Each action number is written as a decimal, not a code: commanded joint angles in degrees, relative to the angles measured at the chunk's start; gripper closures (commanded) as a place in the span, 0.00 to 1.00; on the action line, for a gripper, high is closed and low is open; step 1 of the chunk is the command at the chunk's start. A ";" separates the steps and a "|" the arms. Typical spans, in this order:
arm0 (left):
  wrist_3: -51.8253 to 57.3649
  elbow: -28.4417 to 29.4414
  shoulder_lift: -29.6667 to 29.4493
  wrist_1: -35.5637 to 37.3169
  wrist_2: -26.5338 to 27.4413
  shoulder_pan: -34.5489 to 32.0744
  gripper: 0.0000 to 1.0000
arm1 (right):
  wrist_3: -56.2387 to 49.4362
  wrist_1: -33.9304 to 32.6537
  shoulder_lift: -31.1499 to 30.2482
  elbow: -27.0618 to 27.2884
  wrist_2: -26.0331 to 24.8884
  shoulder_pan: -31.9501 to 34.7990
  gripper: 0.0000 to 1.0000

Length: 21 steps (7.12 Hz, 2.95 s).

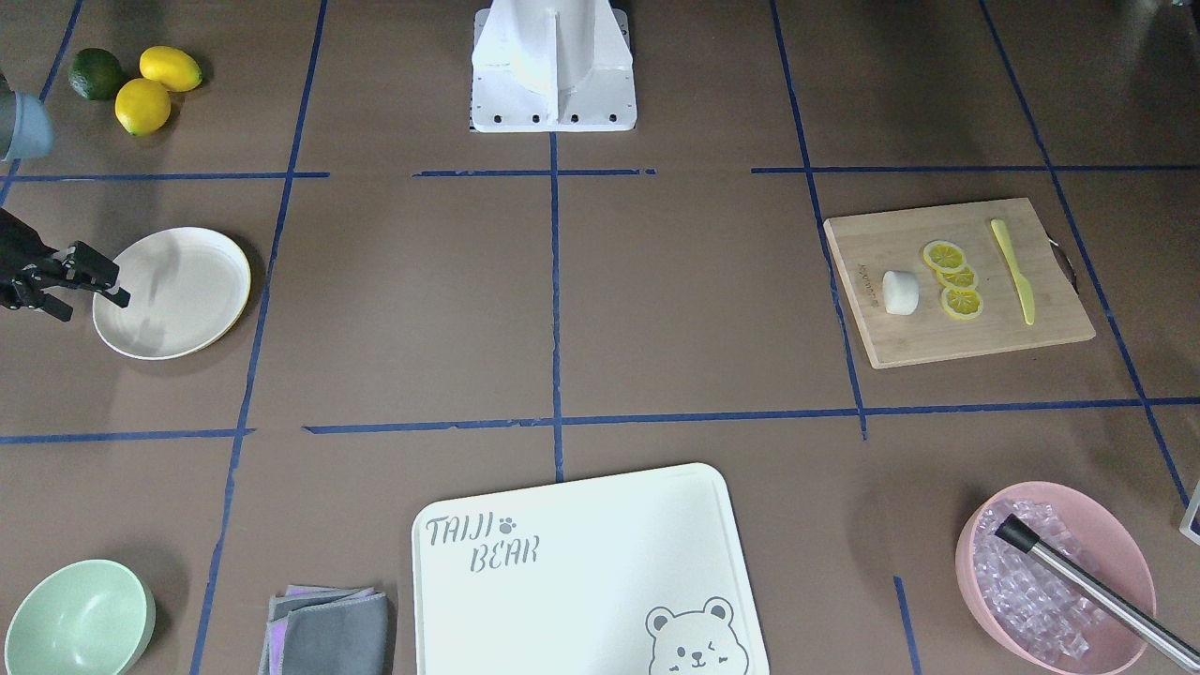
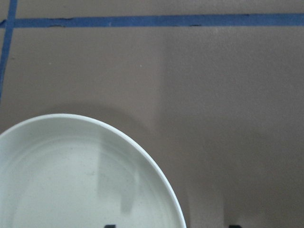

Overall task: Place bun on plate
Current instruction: 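Reach the right gripper to the white plate rim and grasp it, then carry the white plate with the right gripper to the table center and lower it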

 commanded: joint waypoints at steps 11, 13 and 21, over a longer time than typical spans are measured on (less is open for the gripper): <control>-0.05 -0.09 0.18 0.00 0.00 0.00 0.00 | 12.63 -10.62 25.30 3.21 8.69 -1.07 1.00; -0.05 0.00 0.00 -0.09 0.00 0.09 0.00 | 17.58 -17.86 32.81 2.51 -5.57 -11.66 1.00; -0.05 -0.09 0.00 -0.18 0.00 0.09 0.00 | 28.65 -18.68 37.06 -0.48 -21.04 -26.14 0.01</control>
